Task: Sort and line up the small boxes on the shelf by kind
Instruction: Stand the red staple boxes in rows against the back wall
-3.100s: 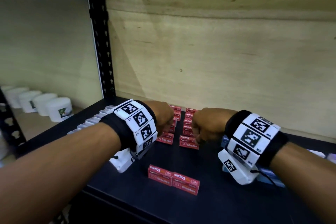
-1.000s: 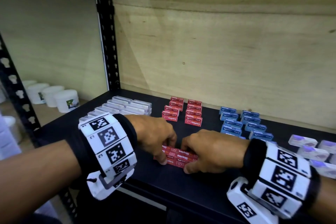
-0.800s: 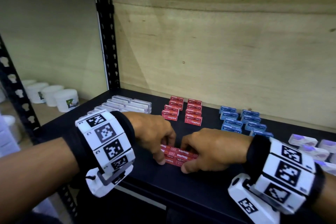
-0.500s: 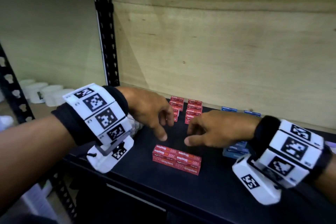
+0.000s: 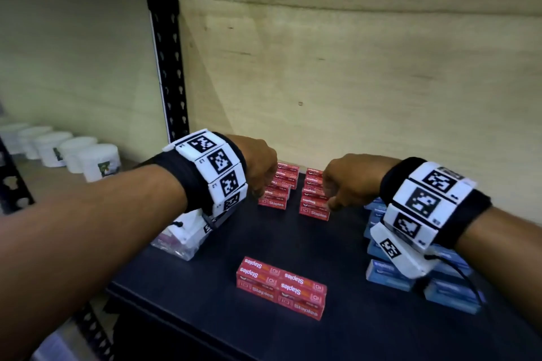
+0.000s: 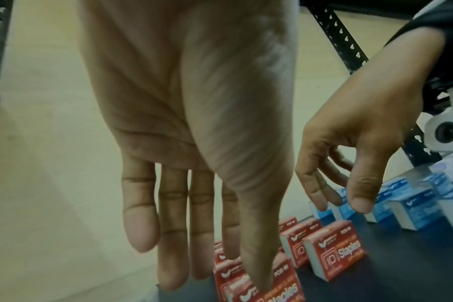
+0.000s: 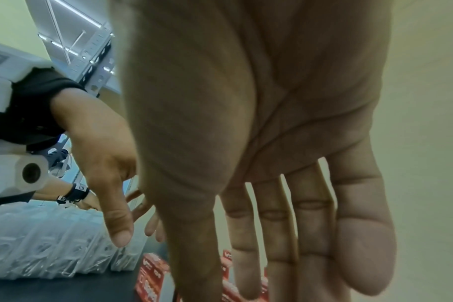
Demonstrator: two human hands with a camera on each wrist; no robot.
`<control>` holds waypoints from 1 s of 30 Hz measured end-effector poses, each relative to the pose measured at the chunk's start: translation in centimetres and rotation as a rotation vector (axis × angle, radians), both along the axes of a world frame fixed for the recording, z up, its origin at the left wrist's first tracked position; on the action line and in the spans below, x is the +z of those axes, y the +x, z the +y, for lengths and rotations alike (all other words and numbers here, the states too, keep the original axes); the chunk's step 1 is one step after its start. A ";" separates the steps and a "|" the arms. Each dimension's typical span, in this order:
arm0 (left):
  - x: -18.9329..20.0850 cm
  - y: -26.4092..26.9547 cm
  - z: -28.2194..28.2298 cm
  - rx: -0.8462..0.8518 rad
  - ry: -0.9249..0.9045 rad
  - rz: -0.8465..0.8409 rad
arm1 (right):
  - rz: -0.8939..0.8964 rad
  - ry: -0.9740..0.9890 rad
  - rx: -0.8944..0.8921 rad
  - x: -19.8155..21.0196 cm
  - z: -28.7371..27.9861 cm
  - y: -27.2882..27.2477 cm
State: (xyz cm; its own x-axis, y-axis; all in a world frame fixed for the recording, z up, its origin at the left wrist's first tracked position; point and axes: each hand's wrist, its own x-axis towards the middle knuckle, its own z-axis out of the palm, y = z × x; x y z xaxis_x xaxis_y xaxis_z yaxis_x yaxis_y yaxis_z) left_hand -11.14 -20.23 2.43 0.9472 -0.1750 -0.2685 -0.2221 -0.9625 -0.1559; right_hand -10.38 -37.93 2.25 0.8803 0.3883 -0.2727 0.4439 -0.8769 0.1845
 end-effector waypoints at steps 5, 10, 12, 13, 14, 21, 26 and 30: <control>-0.5 1.1 -0.4 -0.002 0.016 0.007 | 0.049 -0.063 0.014 -0.4 0.6 0.9; -1.4 1.8 -0.7 0.019 0.010 0.082 | 0.070 -0.043 0.037 -0.6 0.7 1.5; -1.2 1.8 -1.1 -0.006 0.065 0.065 | 0.069 -0.029 0.044 -0.7 0.7 1.6; -1.1 1.7 -1.2 -0.014 0.084 0.054 | 0.073 -0.017 0.043 -0.7 0.7 1.6; -1.0 1.6 -1.4 -0.019 0.095 0.051 | 0.074 -0.006 0.042 -0.7 0.6 1.5; -0.2 -0.2 -2.1 -0.051 0.103 0.091 | 0.075 -0.027 0.083 -0.6 0.3 -0.3; -0.2 -2.2 -1.7 -0.072 0.091 0.162 | 0.099 -0.023 0.132 -0.5 0.2 -2.6; -0.6 -3.8 -1.1 -0.061 0.077 0.183 | 0.139 -0.034 0.167 -0.4 0.1 -4.7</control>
State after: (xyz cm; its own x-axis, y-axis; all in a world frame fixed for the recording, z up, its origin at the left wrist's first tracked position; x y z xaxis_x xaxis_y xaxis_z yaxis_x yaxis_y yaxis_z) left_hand -14.92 -21.37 1.79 0.8698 -0.2027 -0.4498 -0.3107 -0.9333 -0.1803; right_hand -15.08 -37.86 1.86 0.7578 0.5138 -0.4022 0.6055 -0.7835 0.1399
